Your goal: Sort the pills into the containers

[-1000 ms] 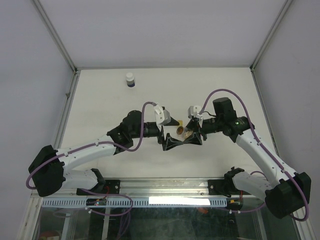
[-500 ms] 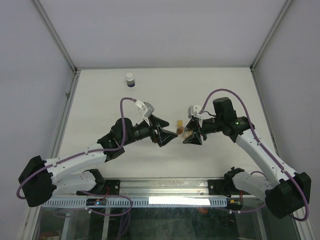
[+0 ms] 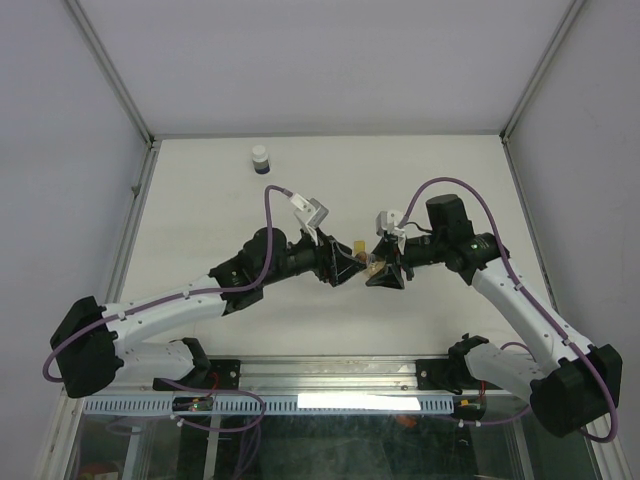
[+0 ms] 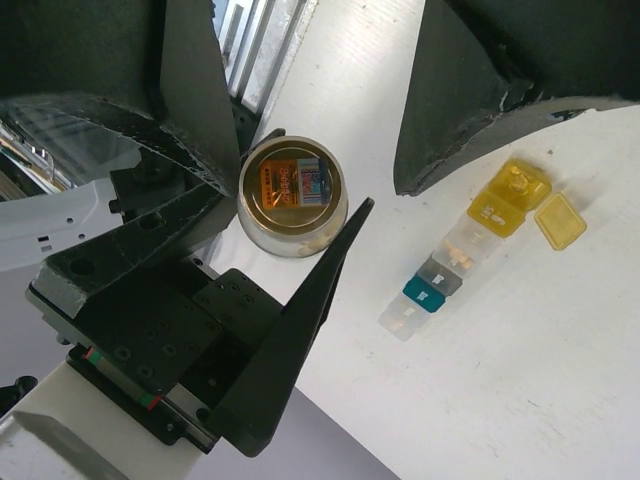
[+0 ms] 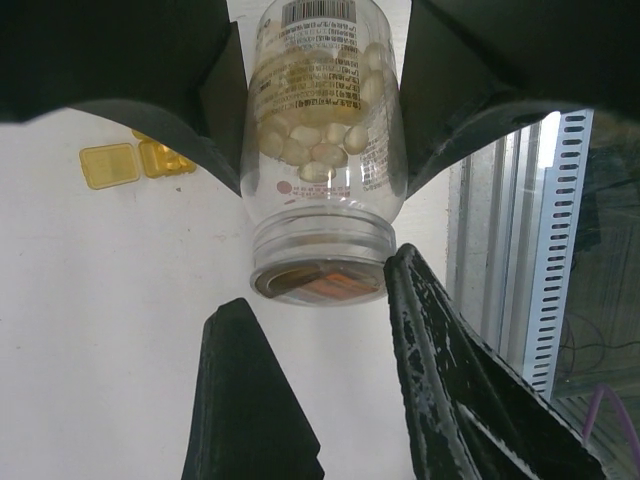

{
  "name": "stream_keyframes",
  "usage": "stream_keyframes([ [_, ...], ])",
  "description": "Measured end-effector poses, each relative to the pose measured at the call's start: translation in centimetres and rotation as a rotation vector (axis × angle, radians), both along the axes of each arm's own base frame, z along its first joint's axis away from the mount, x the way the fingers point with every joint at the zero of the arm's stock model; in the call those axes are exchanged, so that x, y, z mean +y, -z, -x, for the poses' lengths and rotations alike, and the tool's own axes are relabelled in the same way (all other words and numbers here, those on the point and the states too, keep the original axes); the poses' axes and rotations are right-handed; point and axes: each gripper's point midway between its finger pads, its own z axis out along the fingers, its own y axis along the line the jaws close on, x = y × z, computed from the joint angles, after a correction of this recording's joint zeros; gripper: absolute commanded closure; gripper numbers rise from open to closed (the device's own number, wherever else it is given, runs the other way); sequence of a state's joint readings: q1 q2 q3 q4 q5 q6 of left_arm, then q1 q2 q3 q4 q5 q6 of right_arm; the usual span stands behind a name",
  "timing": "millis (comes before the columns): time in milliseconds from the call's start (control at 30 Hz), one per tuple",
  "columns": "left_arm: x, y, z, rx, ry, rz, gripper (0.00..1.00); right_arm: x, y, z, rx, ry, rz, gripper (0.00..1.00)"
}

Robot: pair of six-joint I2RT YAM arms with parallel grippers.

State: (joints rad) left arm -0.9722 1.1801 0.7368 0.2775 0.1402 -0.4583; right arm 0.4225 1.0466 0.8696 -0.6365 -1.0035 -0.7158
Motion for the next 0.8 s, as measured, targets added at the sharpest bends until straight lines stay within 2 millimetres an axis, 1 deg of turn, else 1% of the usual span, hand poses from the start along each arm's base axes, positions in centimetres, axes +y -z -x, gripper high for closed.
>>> stream_keyframes([
  [200,-0.5,0.0,0.1,0.007,0.013,-0.006,0.40,0.0,0.0,-0.1,-0.004,0.001,-0.001,1.00],
  [367,-0.8,0.0,0.3,0.013,0.032,-0.010,0.48,0.0,0.0,-0.1,-0.004,0.002,0.000,1.00],
  [533,-1.2,0.1,0.7,0.019,0.056,-0.016,0.49,0.0,0.0,-0.1,-0.004,0.001,-0.001,1.00],
  [567,-1.3,0.2,0.7,0.021,0.061,-0.019,0.51,0.0,0.0,-0.1,-0.004,0.001,-0.001,1.00],
  [633,-1.4,0.4,0.7,0.025,0.066,-0.022,0.59,0.0,0.0,-0.1,-0.004,0.002,0.000,1.00],
  [733,-1.6,0.3,0.9,0.024,0.080,-0.022,0.79,0.0,0.0,-0.2,-0.007,0.008,0.005,1.00],
  [800,-1.6,0.3,0.9,0.020,0.084,-0.025,0.89,-0.1,0.1,-0.3,-0.007,0.014,0.008,1.00],
])
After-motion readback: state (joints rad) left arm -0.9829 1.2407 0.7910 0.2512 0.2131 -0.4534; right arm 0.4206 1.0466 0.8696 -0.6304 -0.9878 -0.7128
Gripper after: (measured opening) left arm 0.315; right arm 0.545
